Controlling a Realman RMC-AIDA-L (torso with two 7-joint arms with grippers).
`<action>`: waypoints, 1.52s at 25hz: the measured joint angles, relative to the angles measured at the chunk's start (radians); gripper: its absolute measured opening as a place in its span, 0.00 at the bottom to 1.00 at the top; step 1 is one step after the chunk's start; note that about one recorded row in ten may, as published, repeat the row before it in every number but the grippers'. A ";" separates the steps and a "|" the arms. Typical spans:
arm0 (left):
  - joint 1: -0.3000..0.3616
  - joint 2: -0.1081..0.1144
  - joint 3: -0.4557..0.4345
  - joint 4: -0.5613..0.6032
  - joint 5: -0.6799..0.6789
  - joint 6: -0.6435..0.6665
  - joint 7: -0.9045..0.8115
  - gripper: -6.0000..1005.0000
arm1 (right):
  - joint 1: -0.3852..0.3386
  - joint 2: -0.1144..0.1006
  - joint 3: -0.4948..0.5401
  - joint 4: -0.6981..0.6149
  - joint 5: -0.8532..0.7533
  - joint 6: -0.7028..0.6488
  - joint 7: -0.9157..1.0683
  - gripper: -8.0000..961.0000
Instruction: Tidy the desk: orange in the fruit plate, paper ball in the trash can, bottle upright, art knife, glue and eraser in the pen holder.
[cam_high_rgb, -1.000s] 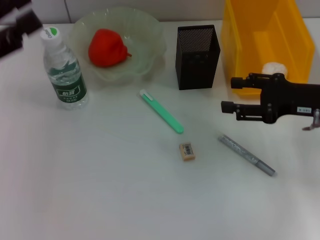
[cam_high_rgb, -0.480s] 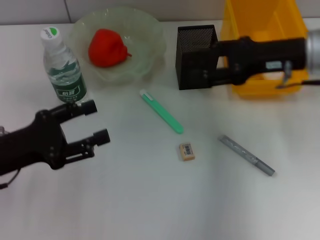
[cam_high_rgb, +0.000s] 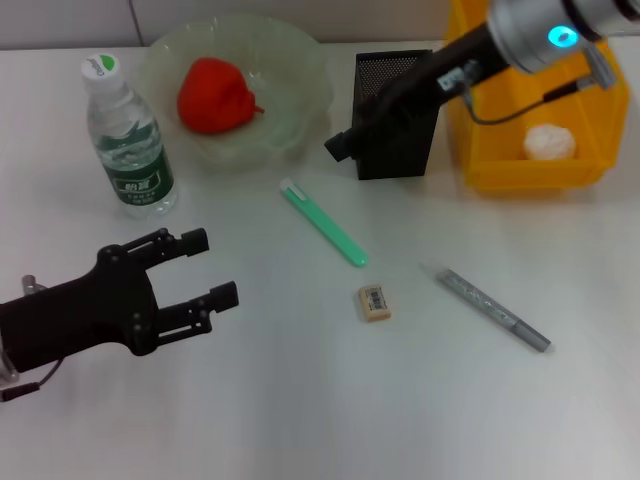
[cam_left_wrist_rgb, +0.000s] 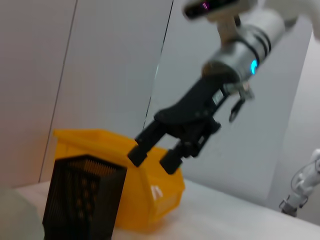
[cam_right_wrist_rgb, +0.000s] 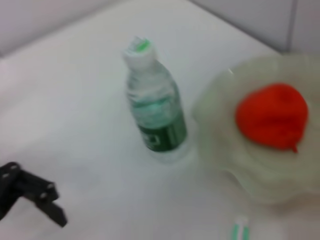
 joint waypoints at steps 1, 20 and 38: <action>-0.004 -0.007 0.004 0.000 0.022 -0.028 0.000 0.79 | 0.025 0.003 -0.006 0.012 -0.039 0.000 0.043 0.63; -0.014 -0.023 0.009 -0.001 0.041 -0.074 0.017 0.79 | 0.246 0.020 -0.222 0.365 -0.169 0.191 0.334 0.61; -0.024 -0.023 0.009 -0.001 0.041 -0.074 0.018 0.79 | 0.131 0.020 -0.540 0.392 0.069 0.470 0.326 0.60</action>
